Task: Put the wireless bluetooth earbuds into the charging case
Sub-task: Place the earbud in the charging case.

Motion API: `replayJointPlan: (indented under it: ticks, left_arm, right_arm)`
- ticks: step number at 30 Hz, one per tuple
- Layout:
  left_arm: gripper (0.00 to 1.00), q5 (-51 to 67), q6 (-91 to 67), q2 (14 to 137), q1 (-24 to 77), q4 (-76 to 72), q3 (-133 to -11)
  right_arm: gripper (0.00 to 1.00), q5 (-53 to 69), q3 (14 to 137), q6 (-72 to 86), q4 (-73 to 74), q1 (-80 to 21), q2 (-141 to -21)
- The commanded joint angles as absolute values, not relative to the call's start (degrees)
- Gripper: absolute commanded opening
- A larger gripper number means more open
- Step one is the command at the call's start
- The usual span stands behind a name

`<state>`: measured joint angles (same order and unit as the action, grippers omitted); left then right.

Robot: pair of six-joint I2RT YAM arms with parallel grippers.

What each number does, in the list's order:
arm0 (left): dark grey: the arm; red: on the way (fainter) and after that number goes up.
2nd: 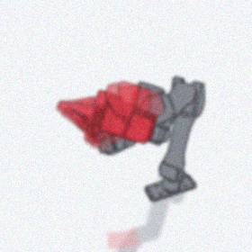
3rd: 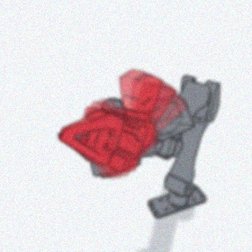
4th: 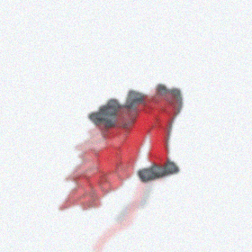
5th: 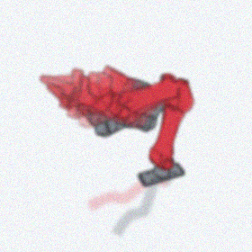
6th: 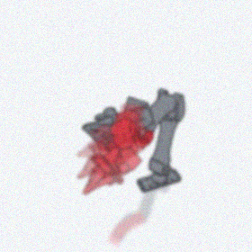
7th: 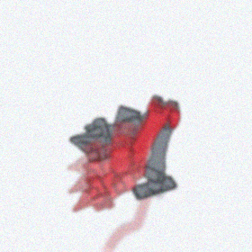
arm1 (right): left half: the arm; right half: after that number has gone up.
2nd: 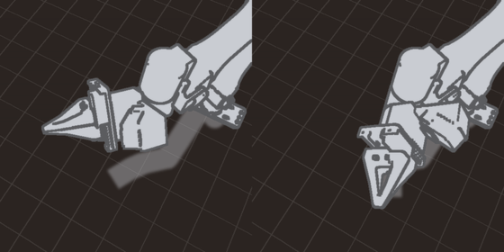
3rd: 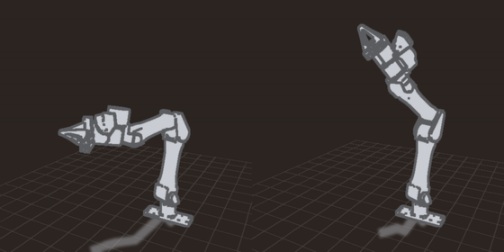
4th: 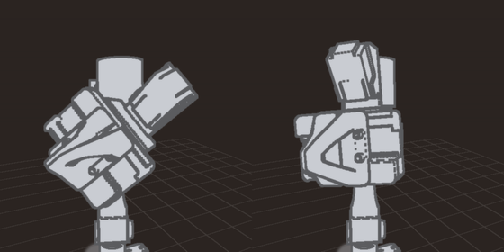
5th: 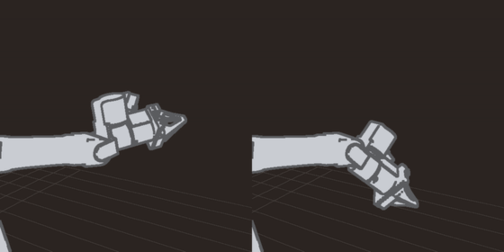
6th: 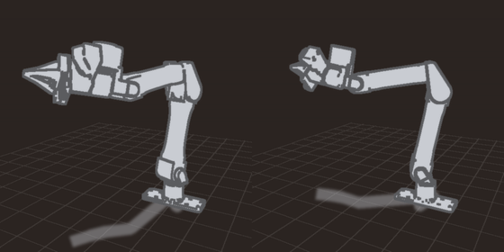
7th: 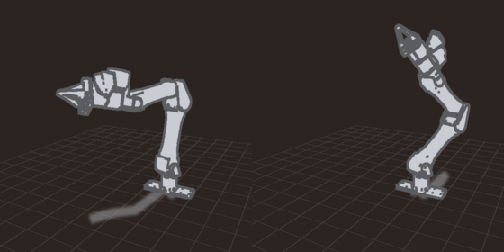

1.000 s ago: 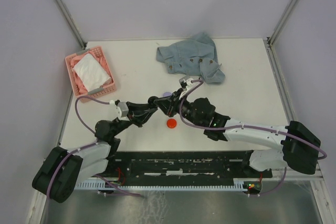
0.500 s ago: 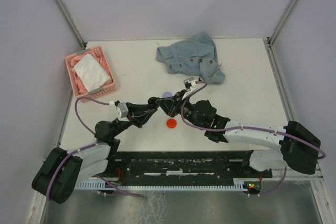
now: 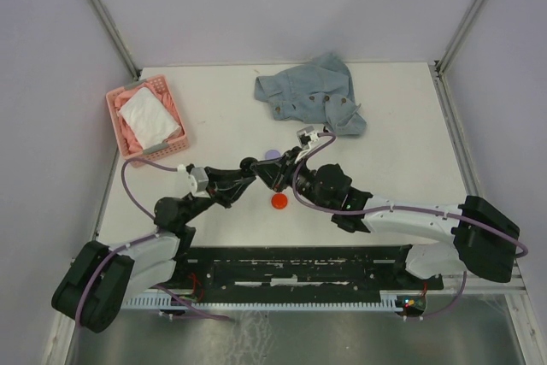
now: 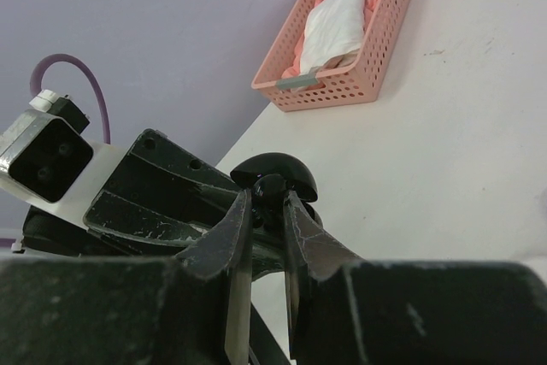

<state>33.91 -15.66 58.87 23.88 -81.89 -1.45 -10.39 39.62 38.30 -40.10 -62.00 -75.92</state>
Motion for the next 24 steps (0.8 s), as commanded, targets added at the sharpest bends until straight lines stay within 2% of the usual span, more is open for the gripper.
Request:
replayJointPlan:
  ticks: [1, 13, 24]
  left_arm:
    - [0.03, 31.5, -17.0, 57.6, 24.0, -85.6, -1.9]
    - [0.03, 31.2, -17.0, 57.1, 23.9, -86.1, -1.6]
    - [0.03, 31.4, -16.7, 57.0, 24.0, -86.3, -1.5]
  right_arm:
    - [0.14, -8.8, 40.5, 38.1, -41.3, -63.0, -76.6]
    - [0.17, -11.9, 39.4, 39.2, -41.6, -63.5, -77.2]
    - [0.33, -13.2, 39.4, 39.5, -39.8, -63.6, -76.0]
